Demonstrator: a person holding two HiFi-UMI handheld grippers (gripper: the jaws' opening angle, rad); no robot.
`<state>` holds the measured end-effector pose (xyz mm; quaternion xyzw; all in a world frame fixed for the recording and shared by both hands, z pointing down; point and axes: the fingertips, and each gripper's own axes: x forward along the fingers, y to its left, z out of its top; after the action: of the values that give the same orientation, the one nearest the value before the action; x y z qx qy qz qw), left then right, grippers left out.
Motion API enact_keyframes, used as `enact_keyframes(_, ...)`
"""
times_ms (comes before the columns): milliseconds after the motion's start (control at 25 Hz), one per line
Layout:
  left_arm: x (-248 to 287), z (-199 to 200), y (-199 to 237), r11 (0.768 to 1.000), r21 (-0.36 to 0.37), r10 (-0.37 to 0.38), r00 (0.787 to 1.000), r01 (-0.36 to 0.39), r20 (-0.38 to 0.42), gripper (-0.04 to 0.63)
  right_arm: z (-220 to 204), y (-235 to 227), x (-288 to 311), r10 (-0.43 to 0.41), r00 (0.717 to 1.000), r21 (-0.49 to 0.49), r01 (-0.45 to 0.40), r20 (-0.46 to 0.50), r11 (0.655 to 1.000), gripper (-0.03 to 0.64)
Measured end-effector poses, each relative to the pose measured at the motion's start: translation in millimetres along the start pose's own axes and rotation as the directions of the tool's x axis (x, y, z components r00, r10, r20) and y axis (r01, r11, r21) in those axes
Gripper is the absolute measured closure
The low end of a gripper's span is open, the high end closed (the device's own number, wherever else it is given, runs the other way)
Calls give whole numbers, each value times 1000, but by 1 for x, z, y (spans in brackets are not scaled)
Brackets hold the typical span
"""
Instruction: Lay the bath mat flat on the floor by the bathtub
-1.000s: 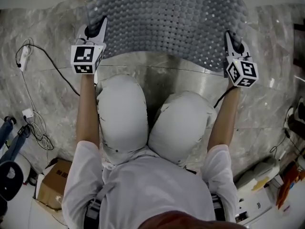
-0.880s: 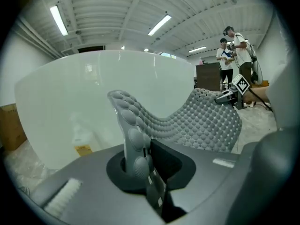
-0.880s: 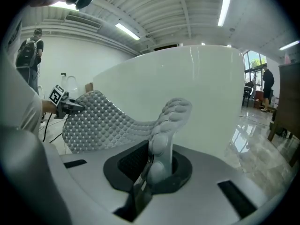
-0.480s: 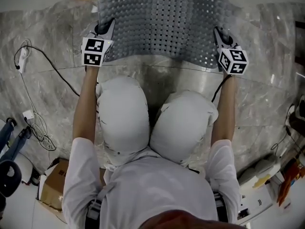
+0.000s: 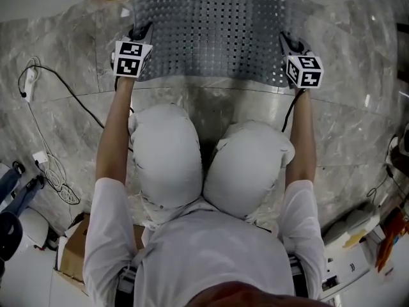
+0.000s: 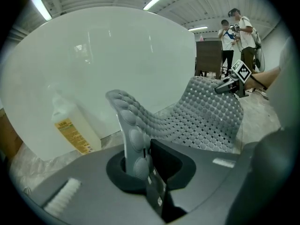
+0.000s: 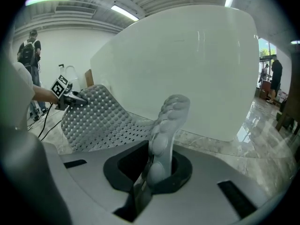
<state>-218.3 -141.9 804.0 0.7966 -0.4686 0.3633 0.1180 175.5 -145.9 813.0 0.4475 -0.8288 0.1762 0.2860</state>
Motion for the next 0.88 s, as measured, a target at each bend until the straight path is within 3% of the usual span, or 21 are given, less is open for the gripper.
enact_keyframes(600,43,-41,14,1000,-5,16,991,-17,-131,571,-44,-23,46,-83,980,-13,82,-183,997,592)
enact_keyframes(880,62,-63,19,997,59,55,978,-44,-203,566,-70,-38,55,-160,962,-28,158,-223,987,589)
